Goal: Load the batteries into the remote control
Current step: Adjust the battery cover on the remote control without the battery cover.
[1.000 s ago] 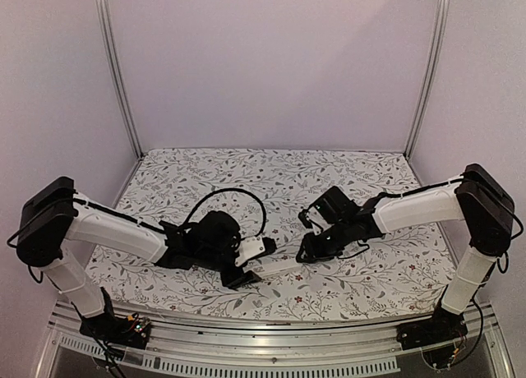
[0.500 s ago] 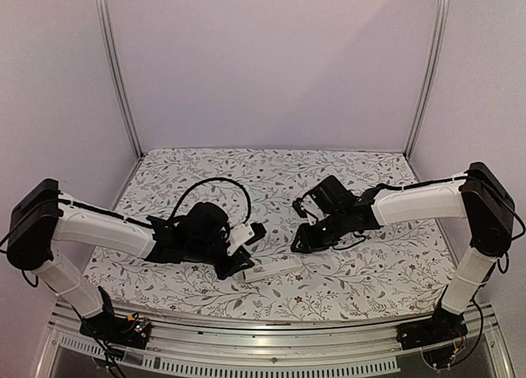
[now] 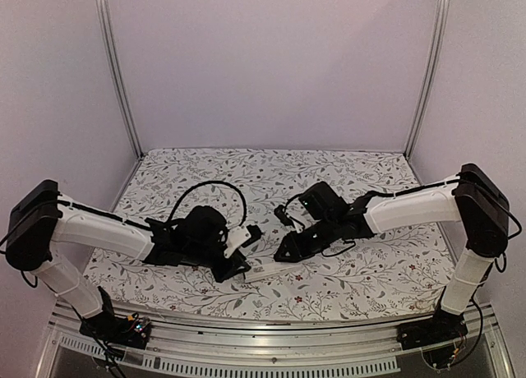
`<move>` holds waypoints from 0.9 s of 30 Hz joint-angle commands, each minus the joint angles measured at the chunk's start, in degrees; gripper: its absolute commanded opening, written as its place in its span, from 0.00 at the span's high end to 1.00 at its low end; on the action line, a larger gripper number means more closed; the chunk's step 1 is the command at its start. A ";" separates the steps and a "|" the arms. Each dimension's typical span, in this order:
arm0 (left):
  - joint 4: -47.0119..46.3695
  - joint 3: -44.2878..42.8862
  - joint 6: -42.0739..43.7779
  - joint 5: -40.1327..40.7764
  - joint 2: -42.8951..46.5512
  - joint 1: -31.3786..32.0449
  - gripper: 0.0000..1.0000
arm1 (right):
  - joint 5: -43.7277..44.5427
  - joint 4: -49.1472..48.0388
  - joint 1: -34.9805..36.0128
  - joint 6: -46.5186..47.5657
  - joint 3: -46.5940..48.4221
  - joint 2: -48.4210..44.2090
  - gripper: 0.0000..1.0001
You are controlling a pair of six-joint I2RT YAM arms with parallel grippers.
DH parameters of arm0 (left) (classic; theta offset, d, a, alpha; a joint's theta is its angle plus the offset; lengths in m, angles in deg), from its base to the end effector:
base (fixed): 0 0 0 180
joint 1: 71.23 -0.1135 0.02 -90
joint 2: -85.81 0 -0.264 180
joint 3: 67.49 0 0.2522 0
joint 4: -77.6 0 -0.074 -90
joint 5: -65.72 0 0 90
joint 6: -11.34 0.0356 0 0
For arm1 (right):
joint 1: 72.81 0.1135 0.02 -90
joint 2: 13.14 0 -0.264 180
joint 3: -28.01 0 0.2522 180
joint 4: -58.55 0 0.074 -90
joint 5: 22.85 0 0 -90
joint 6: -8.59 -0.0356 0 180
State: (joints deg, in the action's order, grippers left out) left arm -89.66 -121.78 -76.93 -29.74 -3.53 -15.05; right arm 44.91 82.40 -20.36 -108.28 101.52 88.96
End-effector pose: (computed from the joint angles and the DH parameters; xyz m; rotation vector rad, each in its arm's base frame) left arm 0.1625 -0.2486 0.1516 1.2377 2.1429 -0.5418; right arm 0.2099 0.2952 0.1662 -0.7749 2.5972 0.9961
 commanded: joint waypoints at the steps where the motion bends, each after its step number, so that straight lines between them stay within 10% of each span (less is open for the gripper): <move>1: -1.93 2.63 -3.55 3.40 6.94 -0.38 0.66 | -1.72 -3.52 0.03 8.94 0.85 -3.55 0.68; 9: -14.87 13.58 -22.33 22.75 23.06 -1.29 0.26 | -13.19 -5.22 0.10 48.45 1.15 -5.40 0.20; 16: -11.05 17.55 -32.46 40.33 28.09 -1.33 0.13 | -4.82 3.43 4.67 71.61 9.20 4.95 0.14; 27: -12.69 24.16 -32.09 49.31 35.85 -1.84 0.08 | -0.29 5.98 7.15 74.50 17.16 14.97 0.15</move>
State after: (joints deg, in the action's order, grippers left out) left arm -101.24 -99.75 -108.95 15.75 30.46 -15.96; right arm 42.31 86.31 -13.46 -36.46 115.55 101.95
